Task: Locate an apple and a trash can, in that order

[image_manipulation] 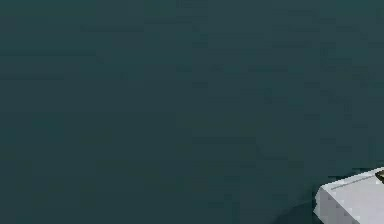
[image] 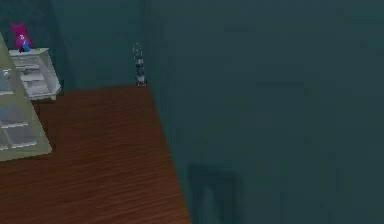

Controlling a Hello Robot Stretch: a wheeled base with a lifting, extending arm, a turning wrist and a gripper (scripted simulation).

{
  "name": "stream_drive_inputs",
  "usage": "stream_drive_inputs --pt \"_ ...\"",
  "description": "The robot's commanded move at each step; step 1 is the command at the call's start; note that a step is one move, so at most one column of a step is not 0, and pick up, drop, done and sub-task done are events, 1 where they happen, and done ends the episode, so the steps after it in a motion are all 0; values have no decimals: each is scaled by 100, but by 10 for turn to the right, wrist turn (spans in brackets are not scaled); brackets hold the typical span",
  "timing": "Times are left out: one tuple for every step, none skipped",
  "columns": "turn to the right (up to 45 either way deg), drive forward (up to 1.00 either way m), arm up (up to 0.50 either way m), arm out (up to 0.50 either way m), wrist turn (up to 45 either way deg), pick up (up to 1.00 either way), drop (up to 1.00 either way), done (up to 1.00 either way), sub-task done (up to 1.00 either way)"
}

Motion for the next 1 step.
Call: stream_drive_inputs --pt "-450 0 0 0 0 0 0 0 0"
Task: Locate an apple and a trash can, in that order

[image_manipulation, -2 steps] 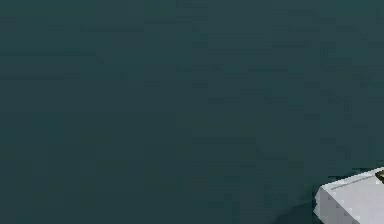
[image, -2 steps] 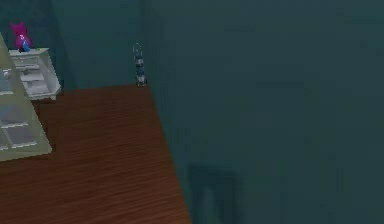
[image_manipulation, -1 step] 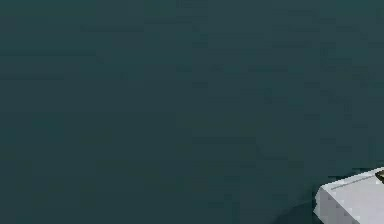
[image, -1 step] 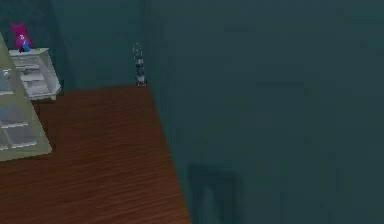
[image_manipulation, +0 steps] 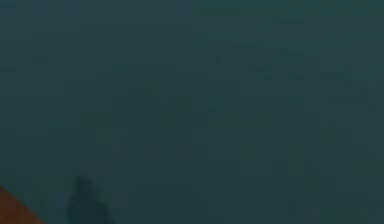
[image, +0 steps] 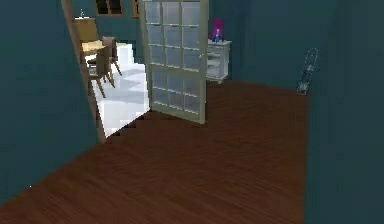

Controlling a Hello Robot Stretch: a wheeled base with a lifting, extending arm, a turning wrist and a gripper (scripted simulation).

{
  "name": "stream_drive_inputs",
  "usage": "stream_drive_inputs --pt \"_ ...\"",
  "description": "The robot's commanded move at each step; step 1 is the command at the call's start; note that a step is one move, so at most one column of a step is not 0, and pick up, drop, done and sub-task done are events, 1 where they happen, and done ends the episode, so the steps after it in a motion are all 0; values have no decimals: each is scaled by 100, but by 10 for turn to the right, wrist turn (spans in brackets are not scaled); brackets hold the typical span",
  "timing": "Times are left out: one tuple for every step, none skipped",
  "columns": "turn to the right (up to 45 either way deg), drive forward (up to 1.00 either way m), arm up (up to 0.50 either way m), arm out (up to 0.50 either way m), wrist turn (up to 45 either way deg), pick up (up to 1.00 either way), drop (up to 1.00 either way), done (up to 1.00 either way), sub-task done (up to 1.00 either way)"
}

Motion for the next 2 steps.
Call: stream_drive_inputs --pt "-270 0 0 0 0 0 0 0 0" --pt "0 35 0 0 0 0 0 0 0"
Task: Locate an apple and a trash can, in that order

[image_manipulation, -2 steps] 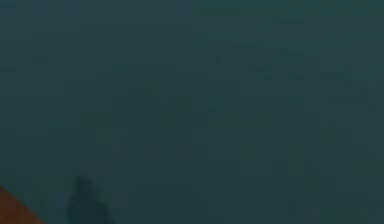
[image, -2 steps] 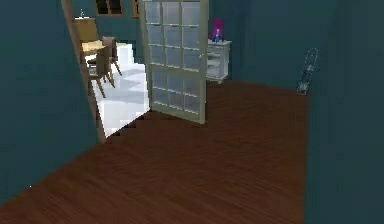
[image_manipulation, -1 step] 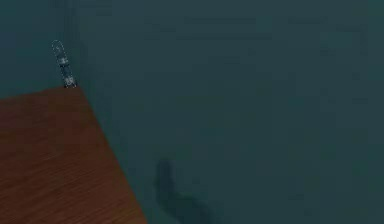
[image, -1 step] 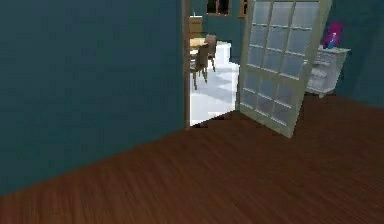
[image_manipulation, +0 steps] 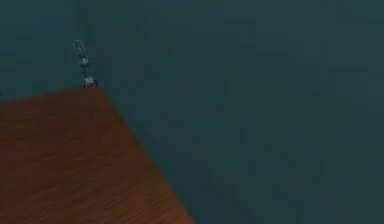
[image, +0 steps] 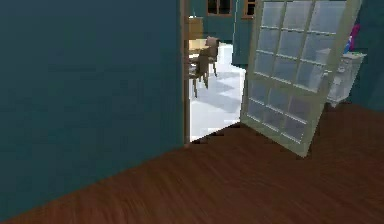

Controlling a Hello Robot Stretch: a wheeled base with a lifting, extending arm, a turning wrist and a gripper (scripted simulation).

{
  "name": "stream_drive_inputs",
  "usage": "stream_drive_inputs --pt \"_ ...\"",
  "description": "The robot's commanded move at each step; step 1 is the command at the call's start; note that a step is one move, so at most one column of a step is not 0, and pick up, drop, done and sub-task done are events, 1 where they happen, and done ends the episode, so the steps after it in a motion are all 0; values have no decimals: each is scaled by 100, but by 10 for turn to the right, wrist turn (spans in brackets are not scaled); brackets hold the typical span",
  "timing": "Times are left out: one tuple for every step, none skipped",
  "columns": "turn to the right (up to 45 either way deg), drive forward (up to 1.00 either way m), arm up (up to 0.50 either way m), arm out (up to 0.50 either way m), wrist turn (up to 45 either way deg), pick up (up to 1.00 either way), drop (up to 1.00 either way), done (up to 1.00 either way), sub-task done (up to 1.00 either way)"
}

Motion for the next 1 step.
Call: stream_drive_inputs --pt "-450 0 0 0 0 0 0 0 0"
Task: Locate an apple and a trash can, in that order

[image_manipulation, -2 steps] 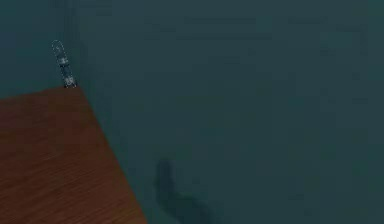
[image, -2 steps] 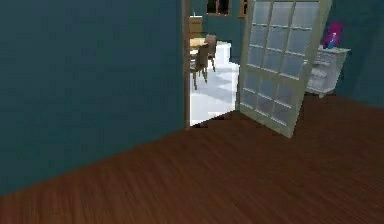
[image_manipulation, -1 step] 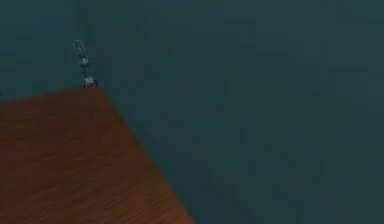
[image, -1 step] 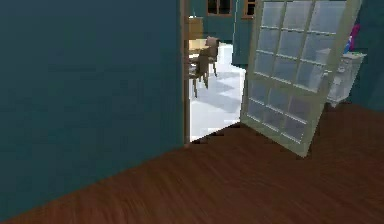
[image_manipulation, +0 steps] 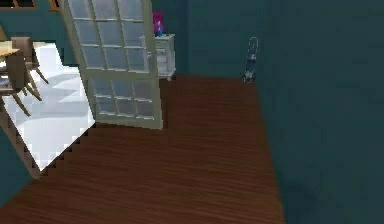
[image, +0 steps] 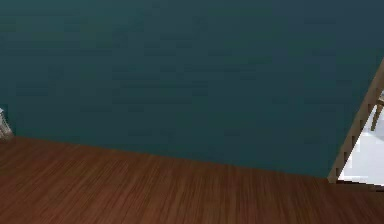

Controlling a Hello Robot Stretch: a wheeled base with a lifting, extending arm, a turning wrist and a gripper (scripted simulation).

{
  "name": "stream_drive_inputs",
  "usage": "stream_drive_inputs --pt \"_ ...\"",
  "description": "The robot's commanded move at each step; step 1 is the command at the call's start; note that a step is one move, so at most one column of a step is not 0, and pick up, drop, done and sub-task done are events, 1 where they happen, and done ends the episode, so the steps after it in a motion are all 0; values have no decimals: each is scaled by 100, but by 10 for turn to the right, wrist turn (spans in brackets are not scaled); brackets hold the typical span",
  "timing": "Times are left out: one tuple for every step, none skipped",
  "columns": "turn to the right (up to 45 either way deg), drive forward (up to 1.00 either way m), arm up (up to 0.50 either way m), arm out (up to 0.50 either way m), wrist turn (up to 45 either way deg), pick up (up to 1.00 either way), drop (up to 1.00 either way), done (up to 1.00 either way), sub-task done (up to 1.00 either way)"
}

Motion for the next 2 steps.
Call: stream_drive_inputs --pt "-90 0 0 0 0 0 0 0 0" --pt "0 95 0 0 0 0 0 0 0"
